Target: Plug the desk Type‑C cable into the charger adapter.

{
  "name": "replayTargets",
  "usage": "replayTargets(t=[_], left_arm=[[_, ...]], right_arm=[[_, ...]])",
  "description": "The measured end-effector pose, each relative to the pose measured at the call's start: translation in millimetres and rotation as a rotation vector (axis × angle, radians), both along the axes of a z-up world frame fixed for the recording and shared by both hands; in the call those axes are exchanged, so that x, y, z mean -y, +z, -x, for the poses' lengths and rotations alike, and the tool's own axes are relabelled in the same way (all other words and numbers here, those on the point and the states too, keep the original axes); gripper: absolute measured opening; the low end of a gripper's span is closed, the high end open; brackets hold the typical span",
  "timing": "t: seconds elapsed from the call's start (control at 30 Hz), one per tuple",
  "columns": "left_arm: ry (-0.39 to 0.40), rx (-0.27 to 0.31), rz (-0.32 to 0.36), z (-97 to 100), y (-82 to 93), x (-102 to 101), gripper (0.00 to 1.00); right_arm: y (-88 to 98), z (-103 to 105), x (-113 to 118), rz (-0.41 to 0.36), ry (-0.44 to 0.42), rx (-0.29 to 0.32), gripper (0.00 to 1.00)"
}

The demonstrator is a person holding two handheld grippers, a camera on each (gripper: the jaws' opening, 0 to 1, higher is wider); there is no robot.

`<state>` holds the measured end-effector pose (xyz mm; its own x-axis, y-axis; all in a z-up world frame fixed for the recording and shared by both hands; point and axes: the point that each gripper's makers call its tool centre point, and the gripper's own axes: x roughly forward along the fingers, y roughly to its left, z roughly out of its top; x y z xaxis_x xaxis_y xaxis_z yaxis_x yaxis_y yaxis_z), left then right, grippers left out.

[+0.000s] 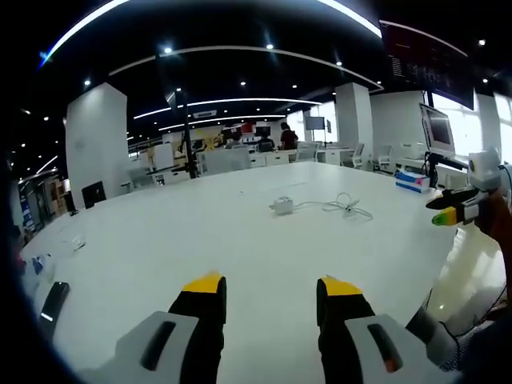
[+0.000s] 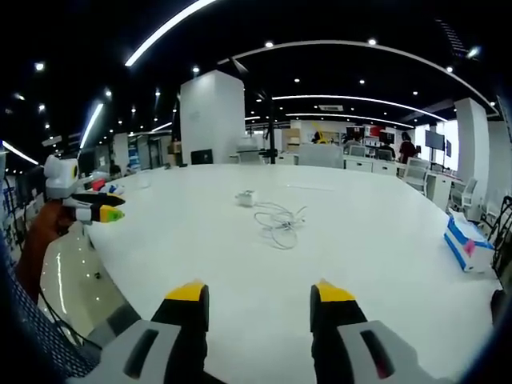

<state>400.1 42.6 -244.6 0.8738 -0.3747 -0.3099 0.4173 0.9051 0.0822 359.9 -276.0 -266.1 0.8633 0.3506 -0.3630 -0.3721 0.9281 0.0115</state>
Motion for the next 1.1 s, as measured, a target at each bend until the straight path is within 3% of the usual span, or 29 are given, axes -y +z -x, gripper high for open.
replayTargets(t=[1.1], left_arm=[[-0.025,0.011,0.021,-2.8,2.7,8.1,0.45]], right_arm=[[0.9,4.4,4.4,0.026,-0.021,-0.013,0.53]])
